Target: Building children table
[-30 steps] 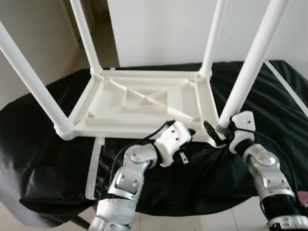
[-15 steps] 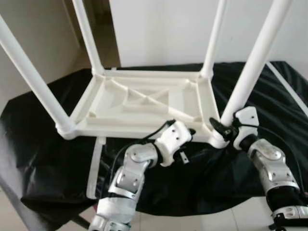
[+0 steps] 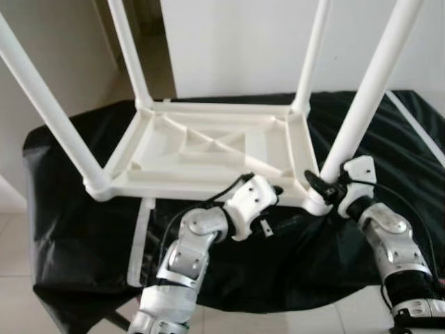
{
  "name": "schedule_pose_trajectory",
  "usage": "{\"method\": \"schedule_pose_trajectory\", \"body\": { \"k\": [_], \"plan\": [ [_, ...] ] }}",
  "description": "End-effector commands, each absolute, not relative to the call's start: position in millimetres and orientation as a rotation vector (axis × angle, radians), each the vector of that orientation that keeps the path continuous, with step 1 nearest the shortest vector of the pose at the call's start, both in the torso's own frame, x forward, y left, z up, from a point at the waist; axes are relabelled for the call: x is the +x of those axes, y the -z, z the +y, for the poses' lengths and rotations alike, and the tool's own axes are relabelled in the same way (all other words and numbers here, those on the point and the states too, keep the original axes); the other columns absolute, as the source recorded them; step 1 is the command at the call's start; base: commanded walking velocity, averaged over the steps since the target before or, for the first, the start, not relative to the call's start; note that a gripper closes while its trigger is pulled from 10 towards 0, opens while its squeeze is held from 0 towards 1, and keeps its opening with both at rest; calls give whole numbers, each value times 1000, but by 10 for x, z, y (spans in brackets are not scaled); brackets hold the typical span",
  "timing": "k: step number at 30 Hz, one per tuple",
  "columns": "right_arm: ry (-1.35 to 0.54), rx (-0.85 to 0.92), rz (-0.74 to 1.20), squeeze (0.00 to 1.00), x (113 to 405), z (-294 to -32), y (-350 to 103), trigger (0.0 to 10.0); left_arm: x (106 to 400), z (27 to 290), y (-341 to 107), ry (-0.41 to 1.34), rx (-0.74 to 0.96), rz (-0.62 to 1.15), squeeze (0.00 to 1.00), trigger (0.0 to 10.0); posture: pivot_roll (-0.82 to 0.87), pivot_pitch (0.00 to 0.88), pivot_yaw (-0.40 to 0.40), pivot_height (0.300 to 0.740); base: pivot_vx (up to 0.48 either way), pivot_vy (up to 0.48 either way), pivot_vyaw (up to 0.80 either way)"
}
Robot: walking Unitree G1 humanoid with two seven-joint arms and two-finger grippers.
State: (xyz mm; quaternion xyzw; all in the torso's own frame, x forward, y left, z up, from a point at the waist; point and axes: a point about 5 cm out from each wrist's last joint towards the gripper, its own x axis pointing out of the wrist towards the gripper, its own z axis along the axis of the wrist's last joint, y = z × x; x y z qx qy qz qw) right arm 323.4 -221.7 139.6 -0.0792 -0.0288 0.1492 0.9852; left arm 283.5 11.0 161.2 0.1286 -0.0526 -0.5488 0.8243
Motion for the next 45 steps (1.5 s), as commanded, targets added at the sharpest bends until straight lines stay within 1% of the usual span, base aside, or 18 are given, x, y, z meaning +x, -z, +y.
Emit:
{"method": "schedule_pose_trajectory", "body": {
  "k": [1, 4, 6, 7, 11, 14, 17, 20, 23, 25, 26, 27, 28, 30, 31, 37, 44, 45],
  "plan": [
    [-253, -117, 23, 0, 3187, -2235, -1231, 10000, 2897, 155, -1593, 1003, 269, -120, 0, 10000, -53, 0, 53, 740, 0, 0, 0],
    [-243, -93, 19, 0, 3185, -2219, -1238, 10000, 2893, 155, -1591, 1005, 269, -120, 0, 10000, -57, 0, 55, 740, 0, 0, 0],
    [-178, -109, 26, 0, 3204, -2225, -1235, 10000, 2891, 146, -1592, 1010, 270, -120, 0, 10000, -58, 0, 55, 740, 0, 0, 0],
    [-178, -109, 26, 0, 3204, -2225, -1235, 10000, 2891, 146, -1592, 1010, 270, -120, 0, 10000, -58, 0, 55, 740, 0, 0, 0],
    [-33, -75, 32, 0, 3222, -2218, -1237, 10000, 2884, 140, -1585, 1013, 269, -119, 0, 10000, -58, 0, 54, 740, 0, 0, 0],
    [-18, -70, 32, 0, 3221, -2209, -1243, 10000, 2882, 140, -1583, 1013, 269, -119, 0, 10000, -58, 0, 54, 740, 0, 0, 0],
    [95, -72, 51, 0, 3215, -2186, -1220, 10000, 2876, 135, -1580, 1013, 264, -117, 0, 10000, -57, 0, 48, 740, 0, 0, 0],
    [117, -74, 54, 0, 3212, -2183, -1214, 10000, 2875, 134, -1580, 1012, 263, -117, 0, 10000, -57, 0, 48, 740, 0, 0, 0],
    [288, -38, 74, 0, 3185, -2173, -1158, 10000, 2867, 139, -1575, 1008, 261, -116, 0, 10000, -47, 0, 37, 740, 0, 0, 0],
    [322, -32, 77, 0, 3176, -2165, -1151, 10000, 2865, 140, -1573, 1007, 261, -116, 0, 10000, -47, 0, 37, 740, 0, 0, 0],
    [393, -3, 79, 0, 3177, -2124, -1144, 10000, 2864, 147, -1569, 1004, 261, -115, 0, 10000, -45, 0, 33, 740, 0, 0, 0],
    [393, -3, 79, 0, 3177, -2124, -1144, 10000, 2864, 147, -1569, 1004, 261, -115, 0, 10000, -45, 0, 33, 740, 0, 0, 0],
    [460, 18, 74, 0, 3184, -2076, -1153, 10000, 2863, 149, -1567, 1002, 261, -114, 0, 10000, -43, 0, 31, 740, 0, 0, 0],
    [460, 18, 74, 0, 3184, -2076, -1153, 10000, 2863, 149, -1567, 1002, 261, -114, 0, 10000, -43, 0, 31, 740, 0, 0, 0],
    [533, 66, 68, 0, 3198, -1958, -1185, 10000, 2859, 147, -1564, 1000, 260, -114, 0, 10000, -40, 0, 30, 740, 0, 0, 0],
    [480, 57, 48, 0, 3209, -1823, -1222, 10000, 2865, 146, -1569, 1000, 261, -115, 0, 10000, -37, 0, 29, 740, 0, 0, 0],
    [465, 47, 30, 0, 3193, -1816, -1237, 10000, 2868, 161, -1574, 994, 262, -117, 0, 10000, -39, 0, 27, 740, 0, 0, 0],
    [453, 44, -7, 1000, 3190, -1798, -1290, 10000, 2862, 154, -1572, 996, 260, -117, 0, 10000, -42, 0, 27, 740, 0, 0, 0]
  ]
}}
